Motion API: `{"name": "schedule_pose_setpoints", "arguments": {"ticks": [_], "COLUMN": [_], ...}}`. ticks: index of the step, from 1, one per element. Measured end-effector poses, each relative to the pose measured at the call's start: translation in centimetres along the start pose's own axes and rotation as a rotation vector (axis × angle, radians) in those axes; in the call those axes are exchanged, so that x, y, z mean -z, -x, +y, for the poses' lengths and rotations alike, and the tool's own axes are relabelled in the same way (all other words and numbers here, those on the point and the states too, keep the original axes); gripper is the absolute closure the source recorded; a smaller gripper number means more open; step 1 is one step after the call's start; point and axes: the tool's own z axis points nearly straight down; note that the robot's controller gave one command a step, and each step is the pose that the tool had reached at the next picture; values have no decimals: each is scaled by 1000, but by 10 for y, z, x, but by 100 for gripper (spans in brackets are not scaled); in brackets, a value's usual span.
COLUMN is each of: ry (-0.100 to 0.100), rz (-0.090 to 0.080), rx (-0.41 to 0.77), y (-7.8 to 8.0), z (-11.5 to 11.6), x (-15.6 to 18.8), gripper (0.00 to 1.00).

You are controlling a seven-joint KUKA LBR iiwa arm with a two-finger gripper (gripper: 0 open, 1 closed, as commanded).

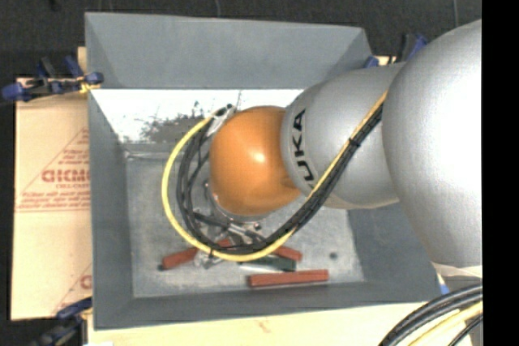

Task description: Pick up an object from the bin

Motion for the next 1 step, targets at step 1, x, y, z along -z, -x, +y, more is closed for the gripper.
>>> {"name": "schedule_pose_setpoints", "arguments": {"ticks": [1], "ry": [1], "rz": [-5], "rx": [14], "y": [21], "z": [-1], "x": [120], "gripper": [100]}}
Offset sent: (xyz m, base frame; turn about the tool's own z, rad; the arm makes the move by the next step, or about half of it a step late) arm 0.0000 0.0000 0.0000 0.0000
